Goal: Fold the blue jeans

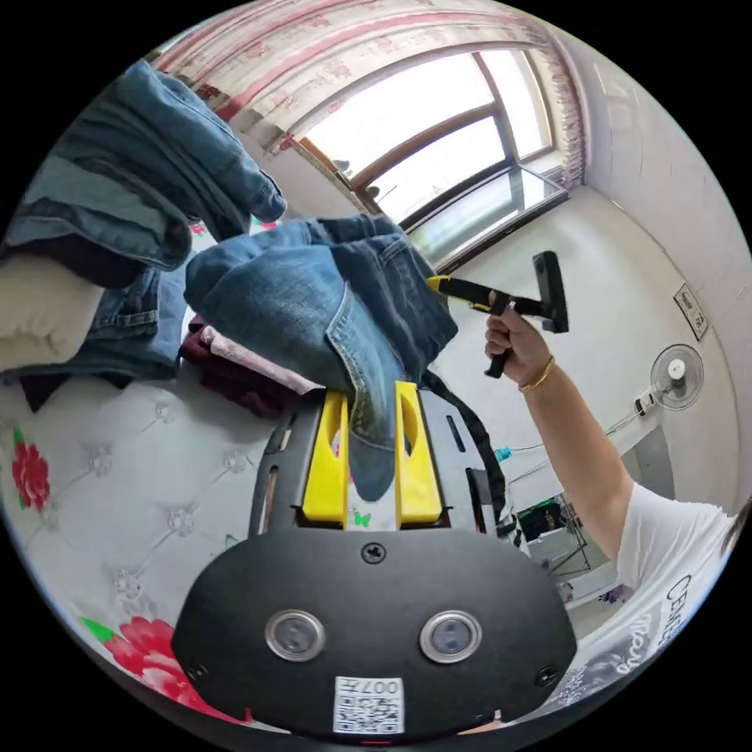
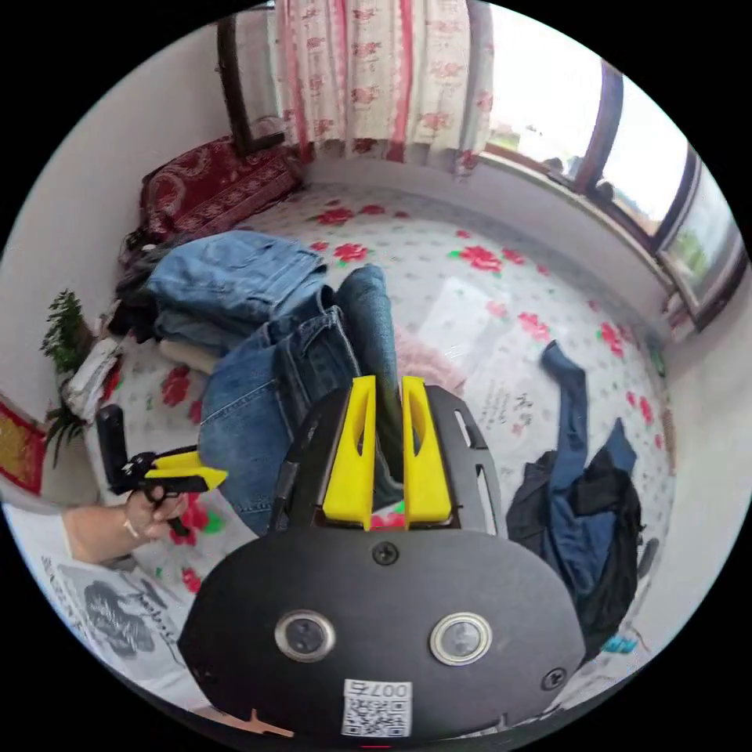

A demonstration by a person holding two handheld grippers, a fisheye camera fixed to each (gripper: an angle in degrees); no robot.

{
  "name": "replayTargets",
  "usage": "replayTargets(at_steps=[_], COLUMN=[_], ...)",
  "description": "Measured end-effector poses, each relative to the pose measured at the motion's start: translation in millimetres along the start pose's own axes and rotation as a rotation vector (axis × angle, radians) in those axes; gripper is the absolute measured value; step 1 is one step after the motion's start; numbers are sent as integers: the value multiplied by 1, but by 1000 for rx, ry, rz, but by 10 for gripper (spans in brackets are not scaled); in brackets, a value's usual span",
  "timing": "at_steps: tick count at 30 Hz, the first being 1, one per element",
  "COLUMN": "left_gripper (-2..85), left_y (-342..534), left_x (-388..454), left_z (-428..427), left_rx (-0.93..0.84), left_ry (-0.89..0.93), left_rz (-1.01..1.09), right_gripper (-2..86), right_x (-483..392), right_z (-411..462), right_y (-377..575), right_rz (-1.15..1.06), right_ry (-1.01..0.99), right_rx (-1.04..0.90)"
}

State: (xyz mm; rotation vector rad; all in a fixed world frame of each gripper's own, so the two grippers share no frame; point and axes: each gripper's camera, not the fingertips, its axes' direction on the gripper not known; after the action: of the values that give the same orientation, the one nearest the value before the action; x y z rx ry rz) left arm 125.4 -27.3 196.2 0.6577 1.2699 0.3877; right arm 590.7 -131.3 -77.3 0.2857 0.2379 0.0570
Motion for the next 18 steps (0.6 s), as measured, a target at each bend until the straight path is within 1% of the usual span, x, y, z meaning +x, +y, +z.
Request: replayTargets(at_steps=[1,3,5,6,8,9,10,11,12,13,15,16,17,18], left_gripper=[68,60,62,63,60,55,50,47,41,34,25,16,12,8], left_y=[-5,9,36,60,99,125,148,158,176,190,201,206,208,212], left_x=[-3,-3,-7,-8,-8,-7,-4,-2,3,8,15,18,19,18], left_z=[16,24,28,27,20,14,6,2,-4,-7,-10,-6,-1,14], left_rx=[-54,-78,-166,-234,-344,-427,-502,-535,-603,-662,-691,-710,-733,-792], left_ry=[-82,-200,-284,-326,-413,-494,-572,-608,-673,-728,-796,-803,-796,-799], left_rz=[18,93,154,195,261,303,337,352,377,386,370,366,370,364], right_gripper=[9,7,2,1,-1,-1,-2,-2,-2,-2,-1,1,2,3], right_x=[7,15,1,-6,-44,-55,-78,-97,-103,-112,-119,-121,-121,-119], right_z=[9,28,71,85,146,158,173,175,170,143,130,133,138,134], right_y=[-3,19,96,120,225,252,302,345,363,387,404,409,411,413], right_rz=[77,199,185,183,147,131,103,77,74,63,54,62,101,130], right_ry=[96,97,-158,-202,-268,-270,-253,-250,-247,-261,-297,-328,-350,-334], right_rx=[-19,-25,-25,-43,-231,-291,-384,-443,-439,-329,-347,-392,-388,-337])
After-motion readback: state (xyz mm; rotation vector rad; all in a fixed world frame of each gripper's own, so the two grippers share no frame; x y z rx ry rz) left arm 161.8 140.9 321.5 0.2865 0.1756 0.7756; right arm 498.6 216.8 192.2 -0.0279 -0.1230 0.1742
